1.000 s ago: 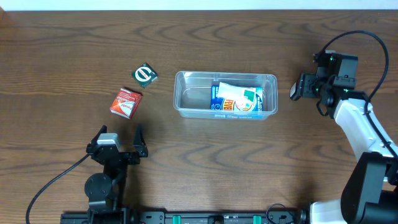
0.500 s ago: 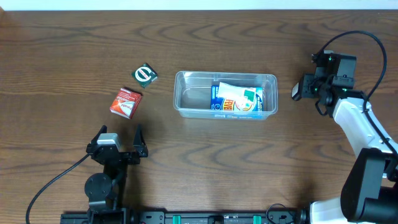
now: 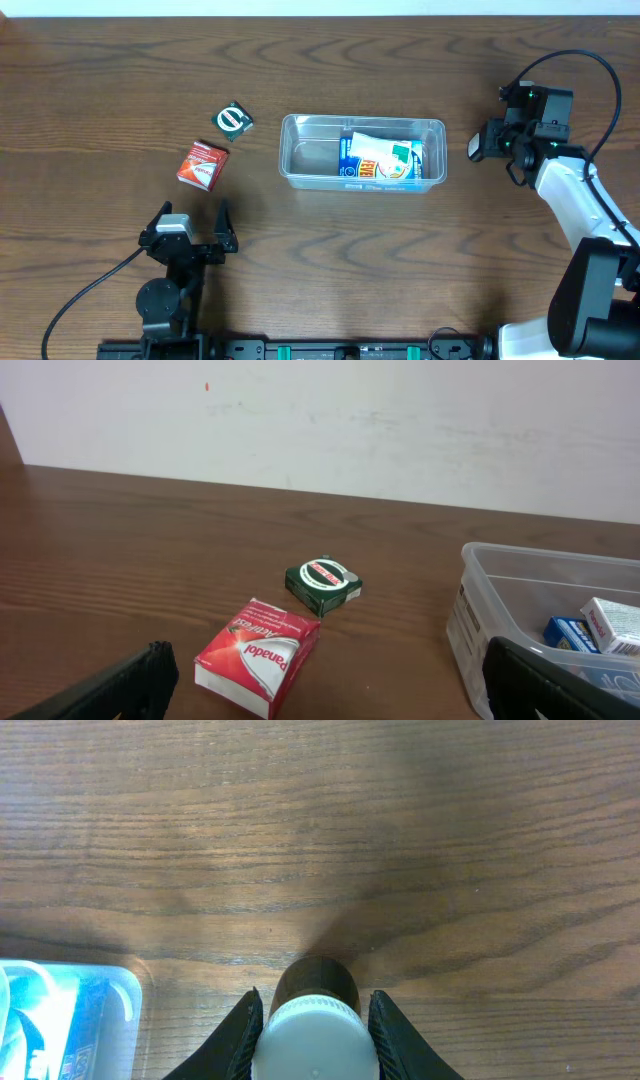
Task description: Pack container
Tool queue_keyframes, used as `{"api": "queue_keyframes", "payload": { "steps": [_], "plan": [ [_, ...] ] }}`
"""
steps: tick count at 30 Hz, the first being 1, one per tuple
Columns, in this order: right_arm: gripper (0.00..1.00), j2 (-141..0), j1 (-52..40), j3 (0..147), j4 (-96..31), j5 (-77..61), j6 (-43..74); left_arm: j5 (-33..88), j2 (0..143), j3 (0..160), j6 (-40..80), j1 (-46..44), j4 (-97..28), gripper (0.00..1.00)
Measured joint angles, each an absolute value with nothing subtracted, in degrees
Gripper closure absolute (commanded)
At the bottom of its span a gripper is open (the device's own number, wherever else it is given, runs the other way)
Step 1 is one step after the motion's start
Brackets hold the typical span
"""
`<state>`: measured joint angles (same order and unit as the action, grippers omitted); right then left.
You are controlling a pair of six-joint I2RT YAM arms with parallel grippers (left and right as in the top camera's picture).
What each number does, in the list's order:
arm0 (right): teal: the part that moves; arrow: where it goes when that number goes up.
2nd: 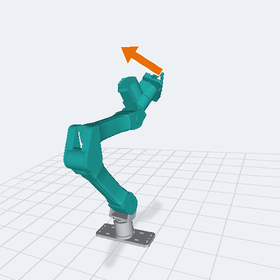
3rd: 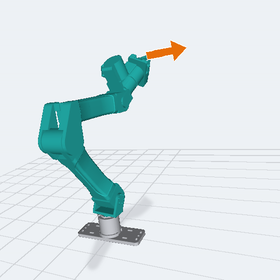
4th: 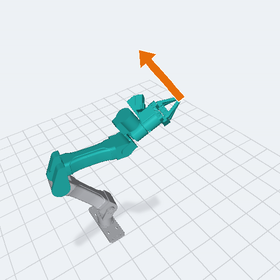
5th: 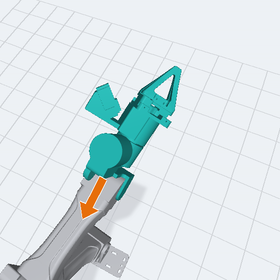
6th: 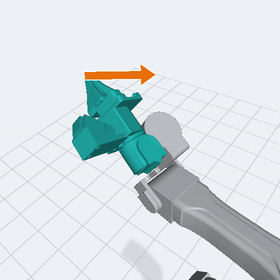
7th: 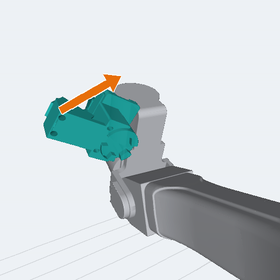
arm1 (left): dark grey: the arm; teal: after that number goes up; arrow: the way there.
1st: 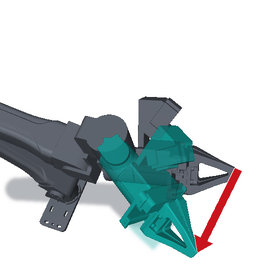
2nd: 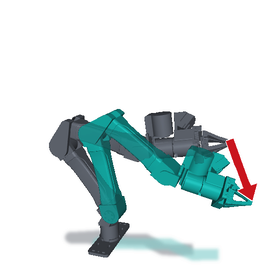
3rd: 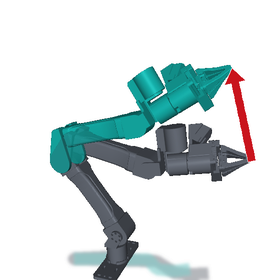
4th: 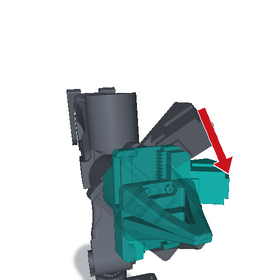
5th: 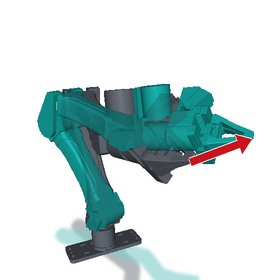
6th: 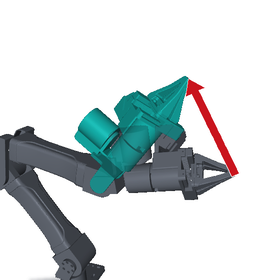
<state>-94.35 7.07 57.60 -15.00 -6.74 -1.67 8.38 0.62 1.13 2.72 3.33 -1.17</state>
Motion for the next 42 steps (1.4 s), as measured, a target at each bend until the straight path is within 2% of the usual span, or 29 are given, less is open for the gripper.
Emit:
{"api": "queue_keyframes", "payload": {
  "steps": [11,25,34,42],
  "plan": [
    [0.76,-91.09,7.07,57.58,-15.2,-11.77,-1.67,8.36,0.62,1.13,2.72,3.33,-1.17,0.02],
    [0.75,-69.56,6.09,57.6,-15.16,-23.79,0.8,8.36,0.62,1.13,2.72,3.33,-1.17,0.02],
    [0.74,-69.71,-6.76,57.6,-11.18,-28.75,2.42,8.36,0.62,1.13,2.72,3.33,-1.15,0.02],
    [0.74,-74.72,-20.93,57.6,-2.44,-24.05,2.63,8.36,0.62,1.13,2.74,3.33,-1.17,0.02]
  ]
}}
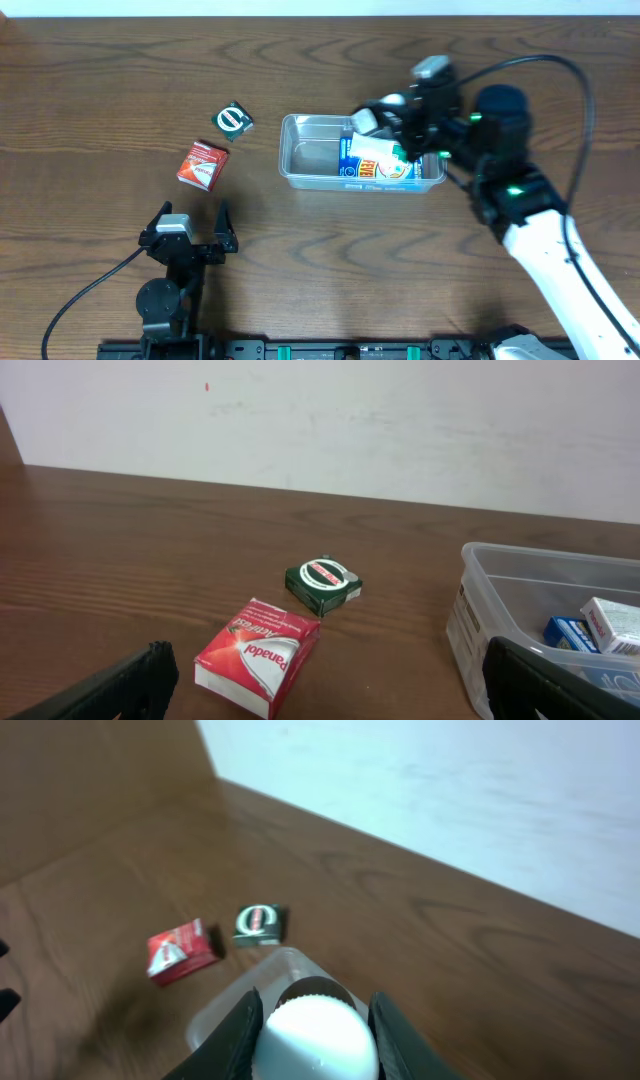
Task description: Pack container
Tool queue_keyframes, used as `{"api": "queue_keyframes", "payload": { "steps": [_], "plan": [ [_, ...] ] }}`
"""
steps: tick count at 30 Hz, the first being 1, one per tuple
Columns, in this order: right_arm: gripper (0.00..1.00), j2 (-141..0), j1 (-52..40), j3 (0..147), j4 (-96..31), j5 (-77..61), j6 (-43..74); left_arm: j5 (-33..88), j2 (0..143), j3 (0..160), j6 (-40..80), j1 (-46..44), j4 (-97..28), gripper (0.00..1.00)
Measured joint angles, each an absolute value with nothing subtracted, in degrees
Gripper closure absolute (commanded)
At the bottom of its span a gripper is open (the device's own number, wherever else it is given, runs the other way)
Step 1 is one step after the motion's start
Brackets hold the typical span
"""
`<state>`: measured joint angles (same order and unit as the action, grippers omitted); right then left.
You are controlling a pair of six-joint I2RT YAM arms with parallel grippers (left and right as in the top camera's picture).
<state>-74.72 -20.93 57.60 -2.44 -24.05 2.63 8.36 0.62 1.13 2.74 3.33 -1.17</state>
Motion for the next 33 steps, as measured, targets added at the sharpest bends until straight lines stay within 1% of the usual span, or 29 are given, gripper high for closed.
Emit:
{"api": "queue_keyframes", "payload": {
  "steps": [6,11,18,33],
  "plan": [
    [0.73,-84.2,-28.84,57.63,5.54,-18.04,3.27,8.38,0.62,1.13,2.72,3.33,-1.17,0.02],
    [0.72,-91.68,-32.51,57.63,9.13,-12.23,5.15,8.36,0.62,1.13,2.72,3.33,-1.17,0.02],
    [0.72,-98.24,-33.19,57.63,9.91,-6.74,7.55,8.36,0.62,1.13,2.72,3.33,-1.17,0.02],
    [0.72,-102.39,-33.21,58.02,6.79,-0.32,9.28,8.38,0.62,1.13,2.72,3.33,-1.17,0.02]
  ]
}}
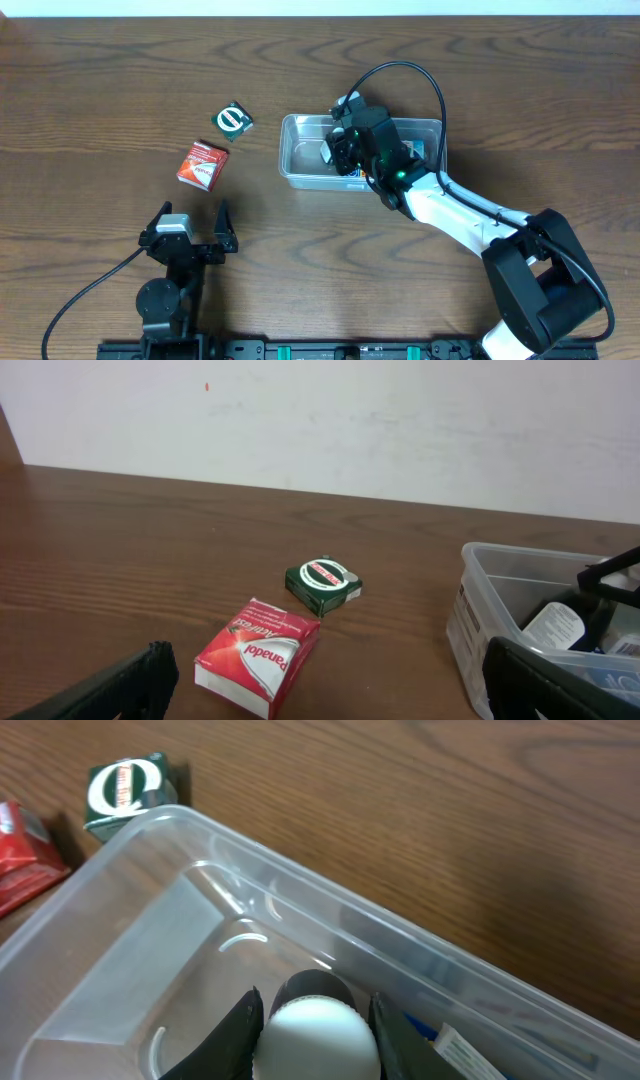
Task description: Pack container
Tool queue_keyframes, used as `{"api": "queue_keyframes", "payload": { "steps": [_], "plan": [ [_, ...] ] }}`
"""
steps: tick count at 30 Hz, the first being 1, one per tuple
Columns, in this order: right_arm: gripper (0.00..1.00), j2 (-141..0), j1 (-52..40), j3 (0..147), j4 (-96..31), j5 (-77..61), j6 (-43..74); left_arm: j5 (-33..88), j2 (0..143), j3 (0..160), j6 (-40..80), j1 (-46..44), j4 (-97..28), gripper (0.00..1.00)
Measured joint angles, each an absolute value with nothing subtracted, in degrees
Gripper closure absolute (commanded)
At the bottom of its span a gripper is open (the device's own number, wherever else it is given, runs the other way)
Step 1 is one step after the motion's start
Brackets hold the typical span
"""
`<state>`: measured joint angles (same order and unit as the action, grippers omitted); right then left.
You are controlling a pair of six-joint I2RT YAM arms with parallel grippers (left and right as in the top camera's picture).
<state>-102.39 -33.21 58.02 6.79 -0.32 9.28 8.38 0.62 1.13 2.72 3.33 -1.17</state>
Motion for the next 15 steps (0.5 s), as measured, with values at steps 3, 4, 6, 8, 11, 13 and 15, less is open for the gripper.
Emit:
{"api": "queue_keyframes", "payload": {
  "steps": [3,4,6,8,11,13,15],
  "plan": [
    [0.73,-102.39,-33.21,58.13,6.24,1.83,9.8,8.38,0.62,1.13,2.72,3.33,-1.17,0.02],
    [0.73,-102.39,-33.21,58.13,6.17,2.39,10.07,8.36,0.62,1.13,2.72,3.33,-1.17,0.02],
    [0.73,-102.39,-33.21,58.19,5.93,3.38,10.7,8.36,0.62,1.13,2.72,3.33,-1.17,0.02],
    [0.72,-102.39,-33.21,58.24,5.85,3.86,11.22,8.36,0.62,1.13,2.72,3.33,-1.17,0.02],
    [0.68,-102.39,-33.23,58.24,5.8,4.49,11.64,8.38,0.62,1.13,2.72,3.33,-1.17,0.02],
    [0.62,-102.39,-33.23,58.24,5.72,4.99,11.88,8.38,0.62,1.13,2.72,3.33,-1.17,0.02],
    [0.61,-102.39,-33.23,58.24,5.23,5.23,11.81,8.36,0.62,1.13,2.72,3.33,-1.15,0.02]
  ]
}}
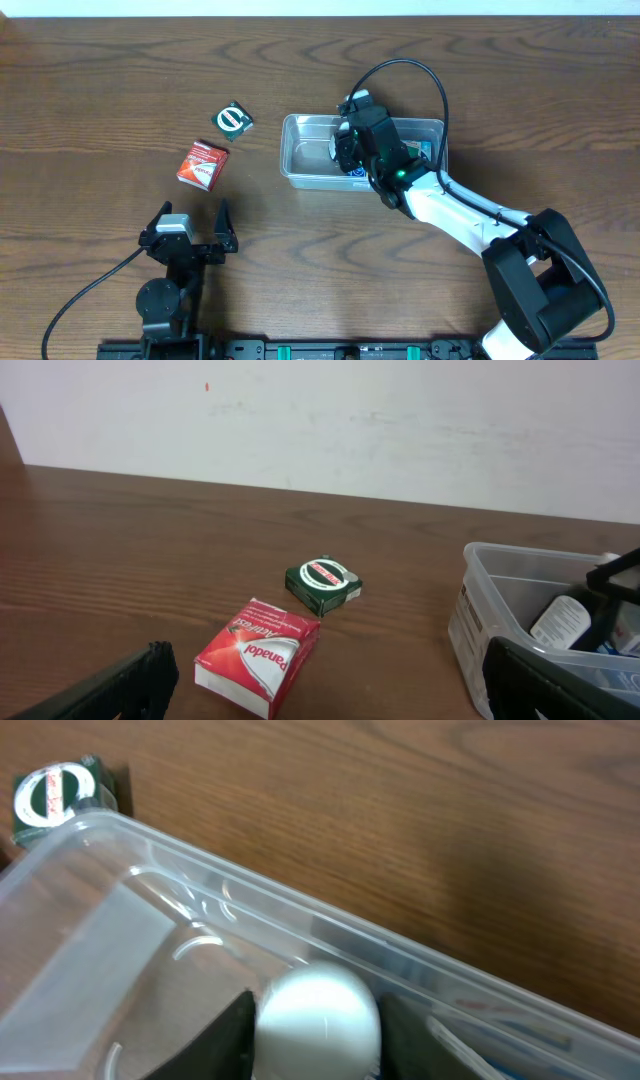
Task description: Pack container
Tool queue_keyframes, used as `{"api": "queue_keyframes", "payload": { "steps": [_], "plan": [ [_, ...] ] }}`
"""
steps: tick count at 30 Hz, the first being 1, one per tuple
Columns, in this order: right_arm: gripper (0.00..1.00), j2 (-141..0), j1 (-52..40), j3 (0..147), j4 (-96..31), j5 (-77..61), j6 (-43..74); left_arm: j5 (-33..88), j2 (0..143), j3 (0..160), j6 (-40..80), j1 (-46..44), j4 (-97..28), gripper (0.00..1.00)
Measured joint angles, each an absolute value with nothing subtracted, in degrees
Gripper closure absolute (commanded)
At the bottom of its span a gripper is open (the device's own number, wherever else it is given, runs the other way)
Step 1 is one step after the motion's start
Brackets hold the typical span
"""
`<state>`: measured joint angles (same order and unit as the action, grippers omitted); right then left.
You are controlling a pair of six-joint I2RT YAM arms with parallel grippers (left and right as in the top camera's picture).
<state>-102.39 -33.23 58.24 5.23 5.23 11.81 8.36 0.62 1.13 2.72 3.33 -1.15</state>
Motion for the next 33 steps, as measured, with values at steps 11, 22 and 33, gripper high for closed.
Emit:
{"api": "queue_keyframes", "payload": {
  "steps": [11,22,33],
  "plan": [
    [0.6,-102.39,-33.26,58.24,5.54,5.17,11.79,8.36,0.62,1.13,2.72,3.33,-1.17,0.02],
    [0.6,-102.39,-36.75,58.24,7.55,5.41,11.79,8.38,0.62,1.13,2.72,3.33,-1.17,0.02],
    [0.63,-102.39,-37.04,58.24,7.92,5.56,11.79,8.38,0.62,1.13,2.72,3.33,-1.17,0.02]
  ]
}}
